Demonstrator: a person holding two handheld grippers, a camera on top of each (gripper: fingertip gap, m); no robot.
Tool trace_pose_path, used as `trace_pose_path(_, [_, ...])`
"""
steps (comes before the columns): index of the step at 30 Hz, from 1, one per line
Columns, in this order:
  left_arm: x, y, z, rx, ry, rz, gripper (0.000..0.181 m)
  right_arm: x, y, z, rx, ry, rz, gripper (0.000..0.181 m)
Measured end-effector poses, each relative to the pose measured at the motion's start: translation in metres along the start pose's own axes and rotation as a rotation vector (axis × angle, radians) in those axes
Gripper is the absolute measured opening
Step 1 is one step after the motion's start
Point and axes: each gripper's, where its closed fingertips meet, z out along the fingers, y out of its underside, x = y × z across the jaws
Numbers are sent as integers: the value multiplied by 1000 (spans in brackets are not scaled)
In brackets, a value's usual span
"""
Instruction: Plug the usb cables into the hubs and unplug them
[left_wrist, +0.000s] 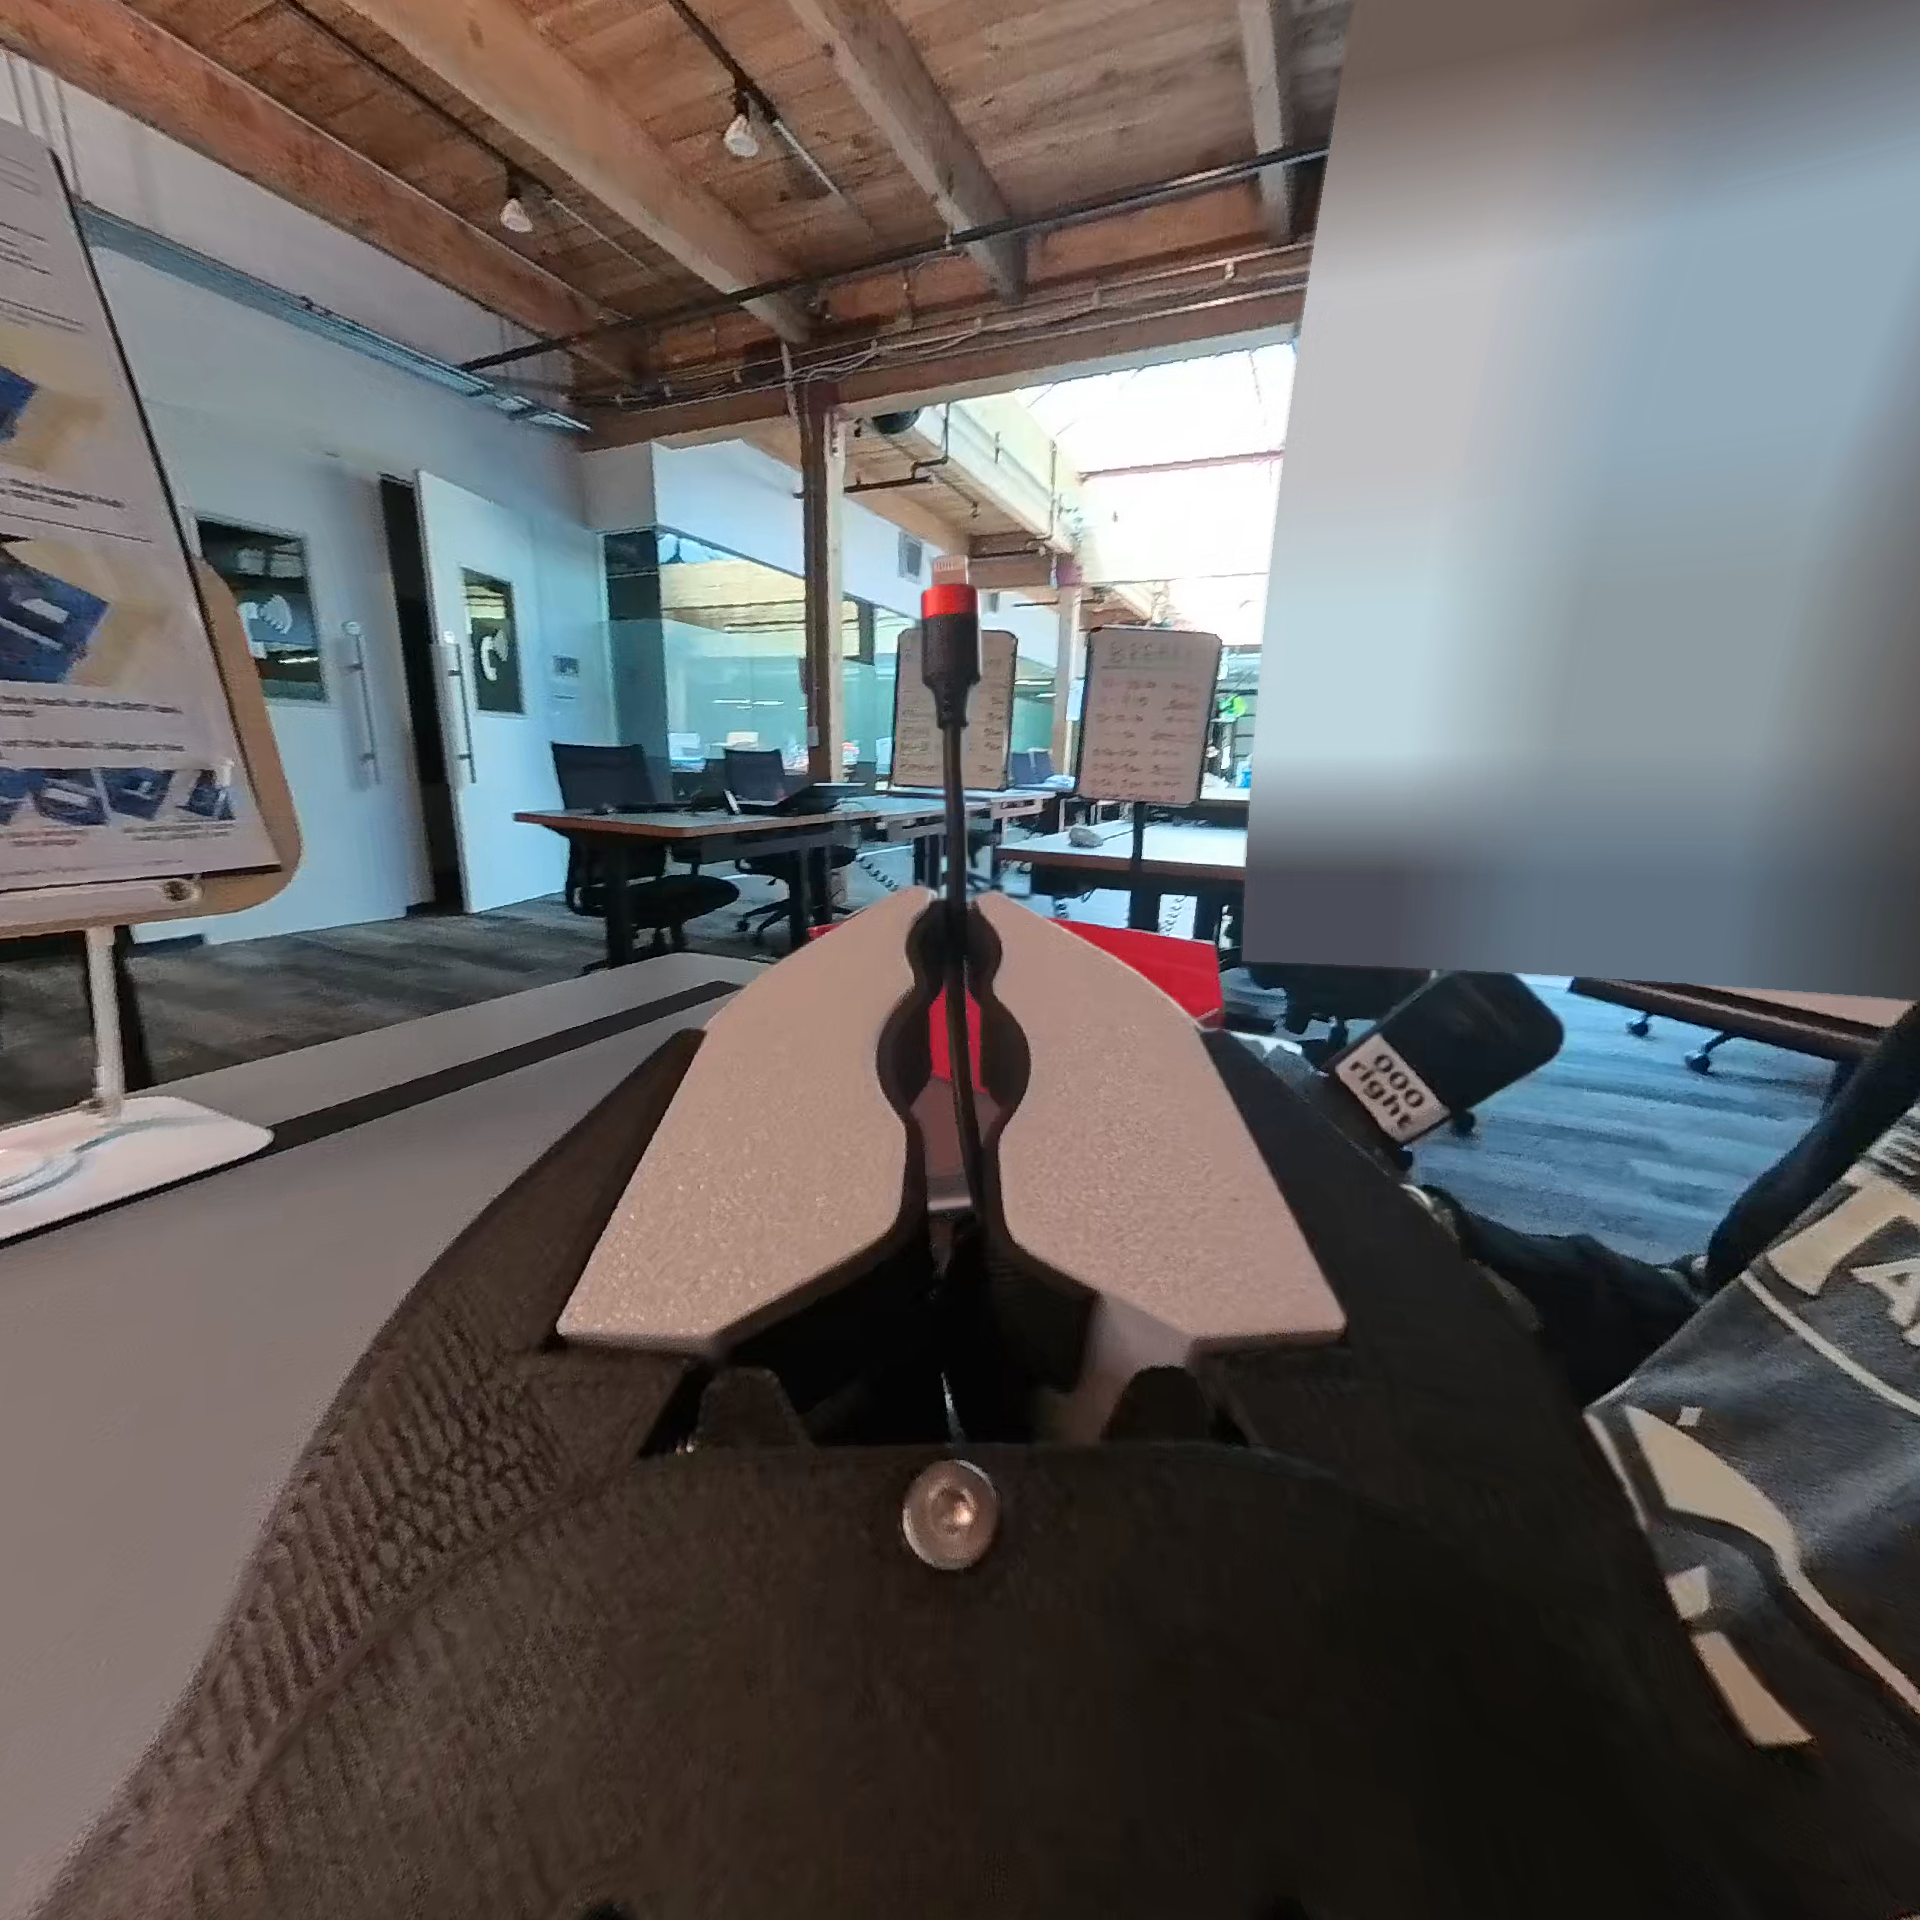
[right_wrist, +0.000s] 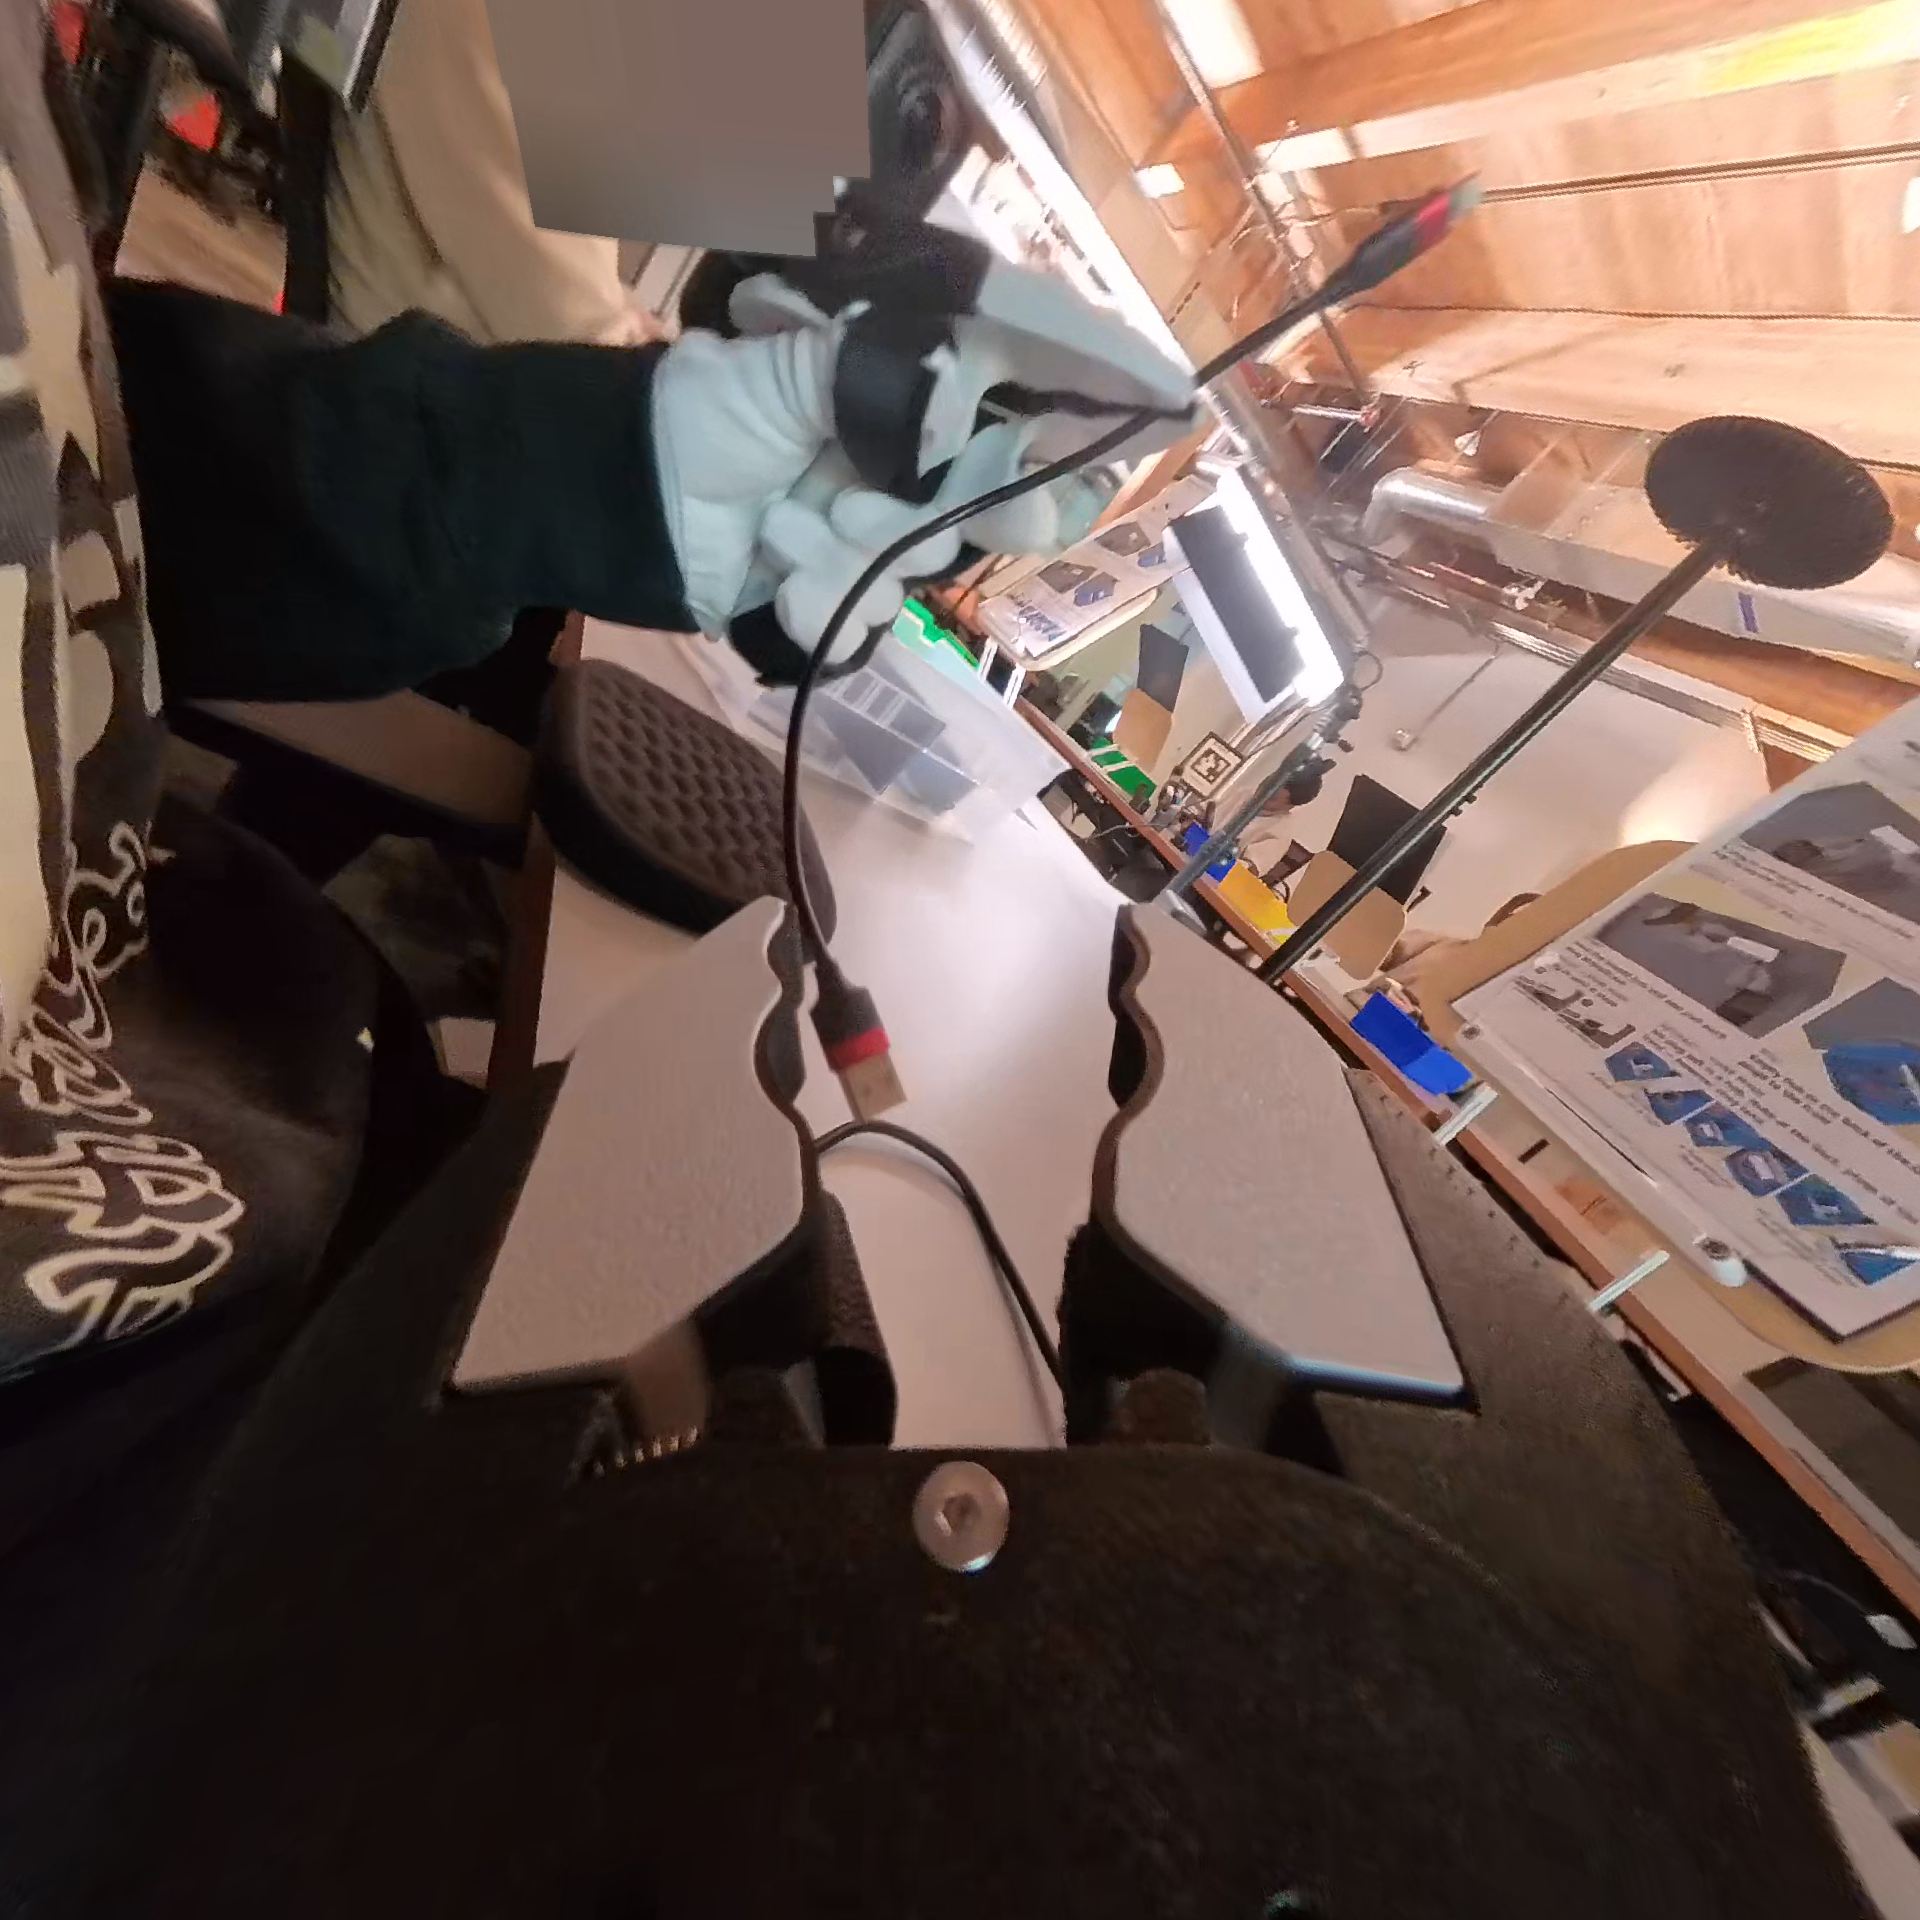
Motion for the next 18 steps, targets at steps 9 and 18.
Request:
trace_pose_path(9, [11,-5,0,32,88,-46,3,-27,15,8,-121,-145,-103,50])
trace_pose_path(18, [17,-6,1,25,107,-26,3,-41,27,11,-203,-212,-174,27])
